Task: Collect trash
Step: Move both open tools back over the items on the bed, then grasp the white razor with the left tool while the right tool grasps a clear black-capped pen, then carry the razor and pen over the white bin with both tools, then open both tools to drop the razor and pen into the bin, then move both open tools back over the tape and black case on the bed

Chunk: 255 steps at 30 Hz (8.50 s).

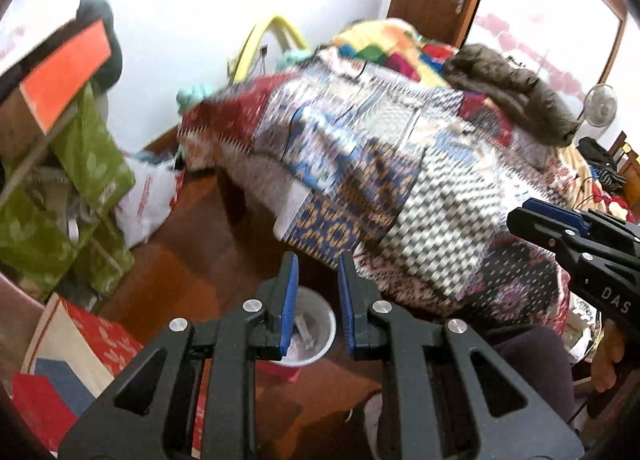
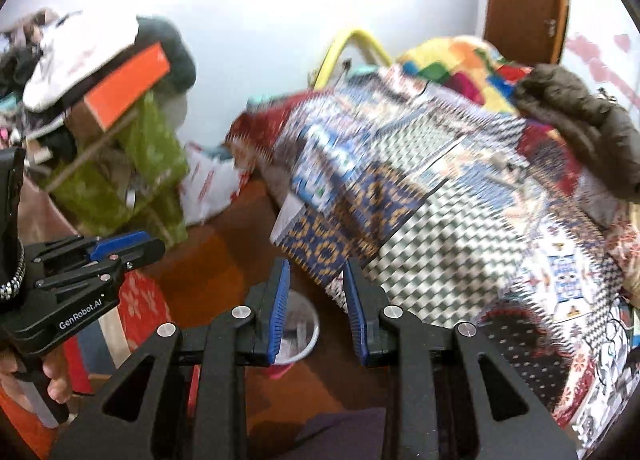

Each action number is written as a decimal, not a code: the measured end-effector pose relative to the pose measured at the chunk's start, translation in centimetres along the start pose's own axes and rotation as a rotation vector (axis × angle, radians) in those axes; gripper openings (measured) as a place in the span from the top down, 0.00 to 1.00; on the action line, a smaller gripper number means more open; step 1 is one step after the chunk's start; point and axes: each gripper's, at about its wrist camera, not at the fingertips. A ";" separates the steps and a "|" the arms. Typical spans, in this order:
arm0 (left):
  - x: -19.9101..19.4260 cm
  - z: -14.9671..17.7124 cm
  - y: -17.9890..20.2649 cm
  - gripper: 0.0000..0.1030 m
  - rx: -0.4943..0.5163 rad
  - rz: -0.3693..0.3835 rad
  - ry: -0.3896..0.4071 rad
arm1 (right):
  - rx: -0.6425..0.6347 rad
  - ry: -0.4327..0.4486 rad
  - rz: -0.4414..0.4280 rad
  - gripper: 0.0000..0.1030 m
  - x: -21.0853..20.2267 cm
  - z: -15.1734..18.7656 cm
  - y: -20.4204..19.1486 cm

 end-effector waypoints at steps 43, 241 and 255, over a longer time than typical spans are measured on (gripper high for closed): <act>30.4 -15.7 26.7 0.70 0.264 0.298 -0.110 | 0.334 0.008 0.230 0.75 7.6 -3.1 32.5; 2.1 -3.5 4.0 0.70 0.072 0.060 0.045 | 0.006 0.020 -0.039 0.76 0.0 -3.1 5.4; 7.7 -10.8 14.6 0.69 0.138 0.170 0.081 | 0.103 0.143 0.136 0.76 -4.3 -5.9 18.4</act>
Point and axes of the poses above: each gripper's, at about its wrist camera, not at the fingertips, and x roughly the way its jaws point, y to its right, z to its underside, and after that the axes turned 5 degrees about y, right-handed
